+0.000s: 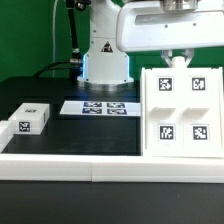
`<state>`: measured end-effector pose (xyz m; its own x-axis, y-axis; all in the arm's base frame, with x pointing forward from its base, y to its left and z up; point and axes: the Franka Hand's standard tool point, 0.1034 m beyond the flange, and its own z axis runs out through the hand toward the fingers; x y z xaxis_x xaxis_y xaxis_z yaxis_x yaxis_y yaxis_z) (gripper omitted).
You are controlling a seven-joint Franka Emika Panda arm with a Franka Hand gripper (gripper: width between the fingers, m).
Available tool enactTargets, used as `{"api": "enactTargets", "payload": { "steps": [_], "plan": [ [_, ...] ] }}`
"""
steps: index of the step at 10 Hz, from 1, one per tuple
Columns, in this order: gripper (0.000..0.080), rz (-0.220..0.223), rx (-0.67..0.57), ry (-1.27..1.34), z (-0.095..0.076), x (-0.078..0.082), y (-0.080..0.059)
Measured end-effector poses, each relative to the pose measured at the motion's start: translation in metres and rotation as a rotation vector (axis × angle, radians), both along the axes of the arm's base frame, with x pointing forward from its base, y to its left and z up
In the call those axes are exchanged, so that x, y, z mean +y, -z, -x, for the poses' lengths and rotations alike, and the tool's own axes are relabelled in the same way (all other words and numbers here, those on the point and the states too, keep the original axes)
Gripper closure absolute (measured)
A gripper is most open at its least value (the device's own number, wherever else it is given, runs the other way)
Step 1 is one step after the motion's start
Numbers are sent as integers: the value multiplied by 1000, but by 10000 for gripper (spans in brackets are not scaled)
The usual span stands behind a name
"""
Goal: Assemble cabinet
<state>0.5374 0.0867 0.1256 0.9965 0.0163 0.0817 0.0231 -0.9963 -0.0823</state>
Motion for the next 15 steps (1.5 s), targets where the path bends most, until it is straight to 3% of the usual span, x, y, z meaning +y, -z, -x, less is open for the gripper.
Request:
{"api": "enactTargets", "payload": {
  "steps": [4,7,10,13,15],
  "plan": [
    [798,5,10,-52,-1,-7,-4],
    [798,1,12,-53,-8,0,-10],
    [798,-4,15,21,6,17,2],
    [798,2,-17,14,22,4,18],
    [798,6,-22,-7,19,-4,17]
  ]
}}
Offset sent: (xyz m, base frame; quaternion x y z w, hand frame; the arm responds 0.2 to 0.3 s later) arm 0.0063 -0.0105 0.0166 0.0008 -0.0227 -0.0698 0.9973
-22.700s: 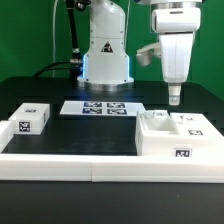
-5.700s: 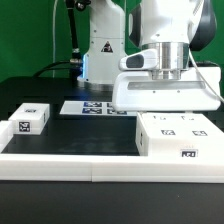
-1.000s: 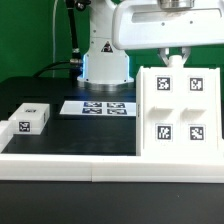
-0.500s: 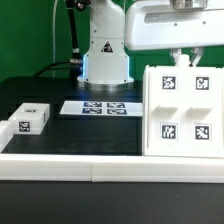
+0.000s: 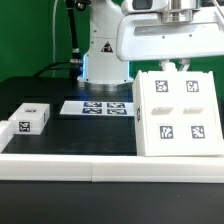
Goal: Assemble cabinet
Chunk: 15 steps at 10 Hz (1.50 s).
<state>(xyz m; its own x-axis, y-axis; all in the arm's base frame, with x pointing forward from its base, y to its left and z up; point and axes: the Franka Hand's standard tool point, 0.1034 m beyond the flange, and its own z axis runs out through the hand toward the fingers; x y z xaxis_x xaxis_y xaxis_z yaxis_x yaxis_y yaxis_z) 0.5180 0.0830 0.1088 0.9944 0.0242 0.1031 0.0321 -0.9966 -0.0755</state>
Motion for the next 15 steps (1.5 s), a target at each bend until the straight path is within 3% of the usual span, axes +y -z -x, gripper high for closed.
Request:
{"api": "enactTargets", "payload": {
  "steps": [4,10,13,15],
  "plan": [
    [798,-9,20,-8,-17,7,-16],
    [798,-5,23,-36,-18,2,-18],
    [798,-15,53,-58,-33,4,-36],
    [798,-18,61,-62,-40,7,-40]
  ]
}}
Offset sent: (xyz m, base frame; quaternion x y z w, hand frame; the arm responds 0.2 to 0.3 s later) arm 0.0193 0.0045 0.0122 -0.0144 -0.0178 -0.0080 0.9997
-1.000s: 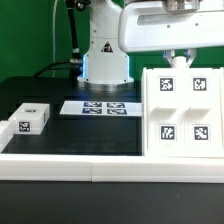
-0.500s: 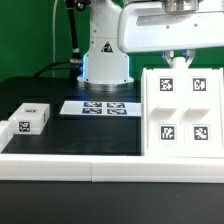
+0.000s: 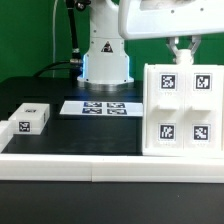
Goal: Assemble cabinet
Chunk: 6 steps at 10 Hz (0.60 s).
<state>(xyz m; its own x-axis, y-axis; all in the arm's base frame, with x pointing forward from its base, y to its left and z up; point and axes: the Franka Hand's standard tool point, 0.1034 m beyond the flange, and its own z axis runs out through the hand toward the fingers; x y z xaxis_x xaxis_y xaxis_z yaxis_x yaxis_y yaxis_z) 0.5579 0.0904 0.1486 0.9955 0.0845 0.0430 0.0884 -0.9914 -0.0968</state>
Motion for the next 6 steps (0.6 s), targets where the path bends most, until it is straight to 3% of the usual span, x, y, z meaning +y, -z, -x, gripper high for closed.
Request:
{"api": "enactTargets", "payload": {
  "steps": [4,6],
  "plan": [
    [798,9,-12,10,22,-6,20],
    [798,11,-14,-5,21,-12,20]
  ]
}}
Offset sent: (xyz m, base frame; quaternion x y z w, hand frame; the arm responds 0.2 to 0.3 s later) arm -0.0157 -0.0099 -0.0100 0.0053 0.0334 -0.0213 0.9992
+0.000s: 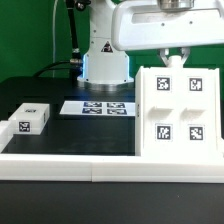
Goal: Assemble cabinet
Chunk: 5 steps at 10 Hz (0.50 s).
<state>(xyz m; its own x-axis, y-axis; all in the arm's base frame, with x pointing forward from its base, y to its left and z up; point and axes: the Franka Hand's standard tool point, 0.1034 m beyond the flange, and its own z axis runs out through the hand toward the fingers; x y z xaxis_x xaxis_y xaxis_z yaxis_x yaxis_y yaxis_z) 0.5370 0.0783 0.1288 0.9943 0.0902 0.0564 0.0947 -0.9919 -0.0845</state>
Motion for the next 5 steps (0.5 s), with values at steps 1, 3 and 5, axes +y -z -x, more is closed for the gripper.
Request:
{"api": "enactTargets", "payload": {
  "steps": [1,3,5],
  "plan": [
    [798,0,-2,3,-1,-2,-1],
    [798,-2,11,-1,-4,1,-6],
    [798,-4,15,-4,-6,3,-8]
  ]
}}
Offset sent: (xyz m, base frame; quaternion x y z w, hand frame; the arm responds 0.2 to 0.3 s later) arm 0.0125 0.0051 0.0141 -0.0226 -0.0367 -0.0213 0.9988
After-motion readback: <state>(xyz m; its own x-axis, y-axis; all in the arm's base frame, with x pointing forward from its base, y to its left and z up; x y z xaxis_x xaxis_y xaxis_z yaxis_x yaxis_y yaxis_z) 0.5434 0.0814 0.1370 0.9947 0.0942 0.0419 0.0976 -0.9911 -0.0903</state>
